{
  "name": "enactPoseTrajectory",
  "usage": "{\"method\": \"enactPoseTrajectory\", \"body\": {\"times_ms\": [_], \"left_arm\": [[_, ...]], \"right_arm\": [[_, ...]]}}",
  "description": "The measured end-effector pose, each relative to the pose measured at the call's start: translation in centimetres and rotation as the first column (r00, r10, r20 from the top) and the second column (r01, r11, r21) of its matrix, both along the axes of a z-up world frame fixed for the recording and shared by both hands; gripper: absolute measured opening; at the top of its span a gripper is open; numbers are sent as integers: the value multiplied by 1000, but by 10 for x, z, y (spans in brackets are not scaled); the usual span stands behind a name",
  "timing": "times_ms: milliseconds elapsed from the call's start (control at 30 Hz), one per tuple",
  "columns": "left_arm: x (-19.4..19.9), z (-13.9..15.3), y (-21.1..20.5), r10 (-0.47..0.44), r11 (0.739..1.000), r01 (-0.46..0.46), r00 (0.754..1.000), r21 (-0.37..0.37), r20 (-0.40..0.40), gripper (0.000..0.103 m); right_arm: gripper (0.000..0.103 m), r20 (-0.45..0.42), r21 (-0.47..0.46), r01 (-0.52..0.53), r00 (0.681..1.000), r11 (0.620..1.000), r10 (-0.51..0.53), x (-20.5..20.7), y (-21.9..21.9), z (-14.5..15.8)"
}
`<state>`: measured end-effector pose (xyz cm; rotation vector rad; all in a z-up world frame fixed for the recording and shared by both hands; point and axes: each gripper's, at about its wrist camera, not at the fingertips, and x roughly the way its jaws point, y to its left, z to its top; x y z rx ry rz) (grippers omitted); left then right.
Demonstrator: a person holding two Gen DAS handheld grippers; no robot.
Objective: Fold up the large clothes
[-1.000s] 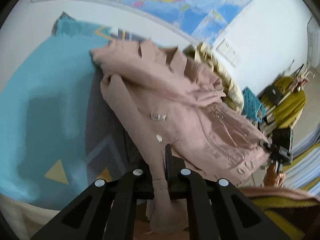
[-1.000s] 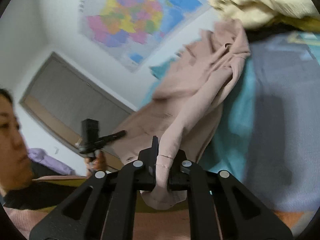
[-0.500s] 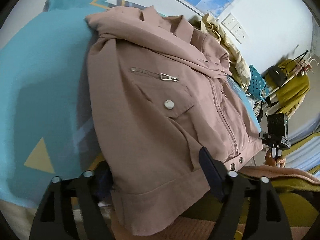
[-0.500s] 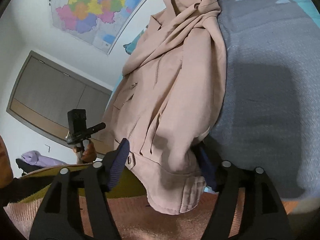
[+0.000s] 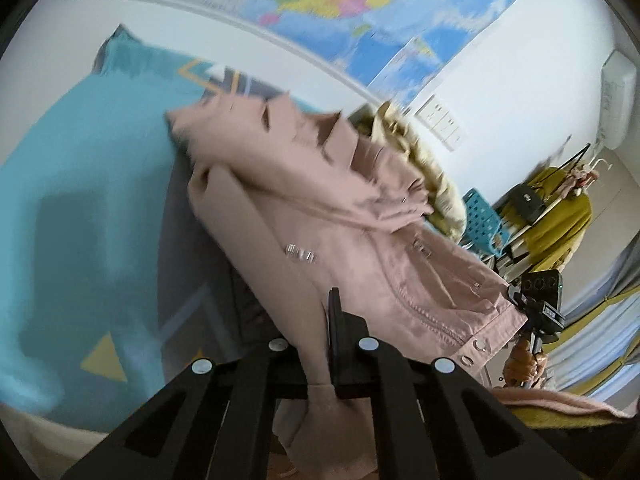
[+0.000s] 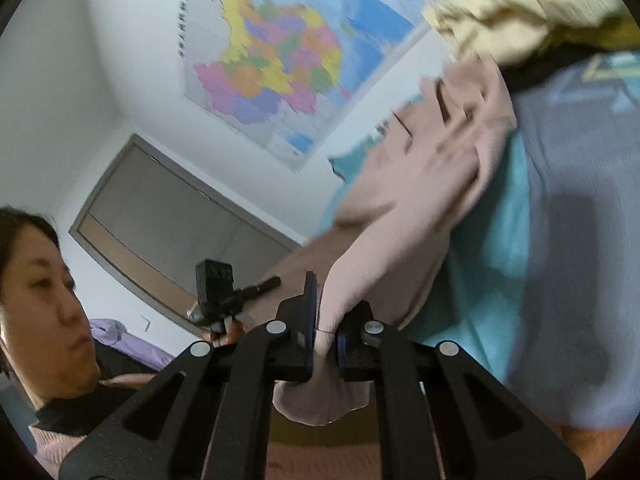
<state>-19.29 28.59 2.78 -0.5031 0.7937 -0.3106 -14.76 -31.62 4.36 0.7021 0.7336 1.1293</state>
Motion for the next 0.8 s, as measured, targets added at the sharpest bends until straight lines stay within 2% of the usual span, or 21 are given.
{"method": "enactPoseTrajectory", "body": {"times_ms": [133,333,500,700,800], "left_arm": [[16,13,14,12,999,-11,1000,-38,26,4],[51,40,28,19,1000,-18,999,-20,41,4],[95,64,40,27,1000,-27,999,-7,34,4],[162,81,52,31,999,-31,1000,39,-1,5],[203,77,59,49,997,-46,998,62,-49,5]], "right_arm": [[8,-8,41,31,1000,999,-30,23,-2,12],[8,-6,74,63,998,995,-63,60,5,42],[8,-19,70,104,995,992,-102,97,8,61],[9,-97,60,159,983,985,-153,168,16,67],[10,-180,41,181,969,983,-171,211,21,54]]}}
